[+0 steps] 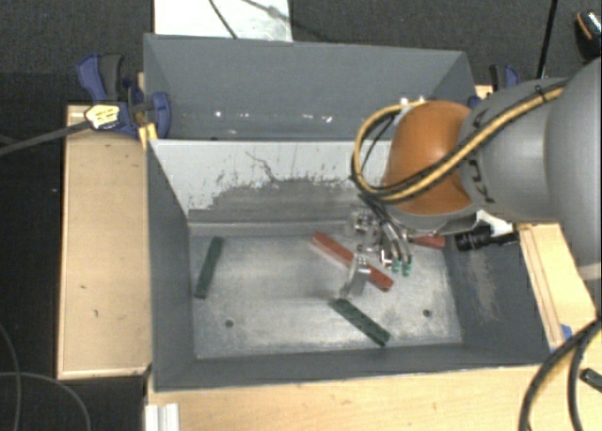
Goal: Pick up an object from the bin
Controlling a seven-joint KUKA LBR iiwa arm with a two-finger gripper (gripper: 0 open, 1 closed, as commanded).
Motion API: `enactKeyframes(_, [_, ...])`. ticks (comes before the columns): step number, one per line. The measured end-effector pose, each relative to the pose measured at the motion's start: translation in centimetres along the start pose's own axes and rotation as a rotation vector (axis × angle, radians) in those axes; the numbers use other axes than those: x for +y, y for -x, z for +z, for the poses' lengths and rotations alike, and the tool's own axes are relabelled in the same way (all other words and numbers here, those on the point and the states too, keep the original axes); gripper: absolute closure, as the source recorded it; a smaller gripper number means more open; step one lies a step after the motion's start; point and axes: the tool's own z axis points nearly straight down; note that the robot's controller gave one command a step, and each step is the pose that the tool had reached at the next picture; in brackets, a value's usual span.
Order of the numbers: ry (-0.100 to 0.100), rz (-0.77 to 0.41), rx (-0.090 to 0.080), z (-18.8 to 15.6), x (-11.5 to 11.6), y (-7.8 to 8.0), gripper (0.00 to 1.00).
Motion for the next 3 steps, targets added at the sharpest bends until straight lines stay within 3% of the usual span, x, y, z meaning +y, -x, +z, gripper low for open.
enactKeyframes(1, [-0.001, 0.131, 0.003, -0.3, 0.4, -0.5, 0.0])
enactKeyframes(2, [-0.001, 0.361, -0.004, 3.1, 0.5, 2.5, 0.0])
enactKeyframes(3, [-0.001, 0.357, -0.006, 3.1, 0.5, 2.6, 0.0])
